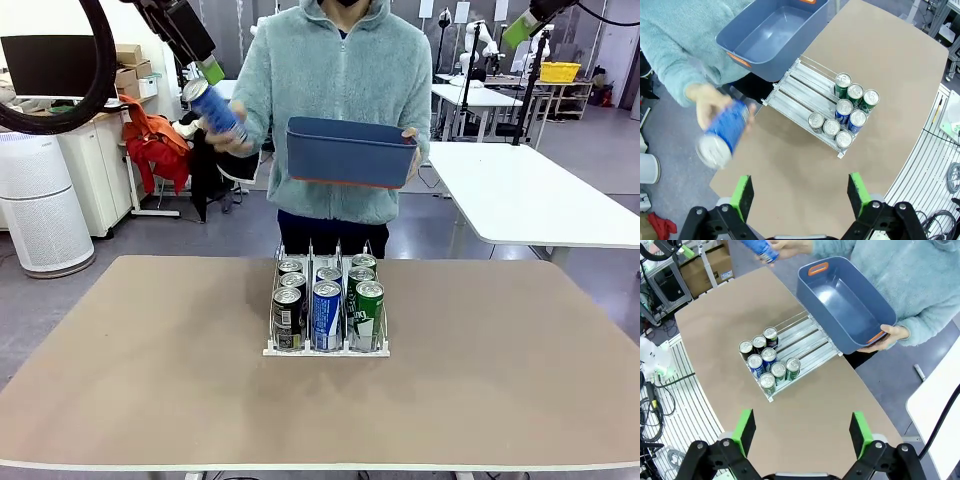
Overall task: Fill the beverage cans into the dispenser.
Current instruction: Pick up the Ionic drink handed by the human.
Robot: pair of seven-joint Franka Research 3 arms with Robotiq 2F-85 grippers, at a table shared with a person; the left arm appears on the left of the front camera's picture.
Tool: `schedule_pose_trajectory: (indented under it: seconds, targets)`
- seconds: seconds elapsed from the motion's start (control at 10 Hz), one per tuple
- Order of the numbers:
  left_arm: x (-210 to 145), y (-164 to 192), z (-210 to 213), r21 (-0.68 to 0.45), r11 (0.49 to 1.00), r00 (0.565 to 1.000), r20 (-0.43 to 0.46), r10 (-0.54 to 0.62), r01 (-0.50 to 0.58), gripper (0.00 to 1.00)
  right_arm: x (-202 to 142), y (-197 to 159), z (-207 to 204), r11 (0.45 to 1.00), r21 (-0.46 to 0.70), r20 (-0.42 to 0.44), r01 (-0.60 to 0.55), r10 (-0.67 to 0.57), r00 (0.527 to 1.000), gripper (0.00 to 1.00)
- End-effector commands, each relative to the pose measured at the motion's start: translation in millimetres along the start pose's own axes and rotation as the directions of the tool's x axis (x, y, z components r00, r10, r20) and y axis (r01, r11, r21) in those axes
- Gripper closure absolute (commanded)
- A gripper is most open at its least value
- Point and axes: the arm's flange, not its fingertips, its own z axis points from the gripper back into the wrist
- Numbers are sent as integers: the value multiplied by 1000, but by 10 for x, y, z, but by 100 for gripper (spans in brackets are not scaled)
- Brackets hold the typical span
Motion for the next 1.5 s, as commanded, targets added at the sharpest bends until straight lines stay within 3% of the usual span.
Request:
schedule_pose_trajectory:
  seconds: [0.0,1.4]
  targets:
    - [-20,4,6,-1,1000,1000,0,0,0,0,7,28,-19,1000,1,7,14,-14,1000,0]
    - [-20,4,6,-1,1000,1000,0,0,0,0,7,28,-19,1000,1,7,14,-14,1000,0]
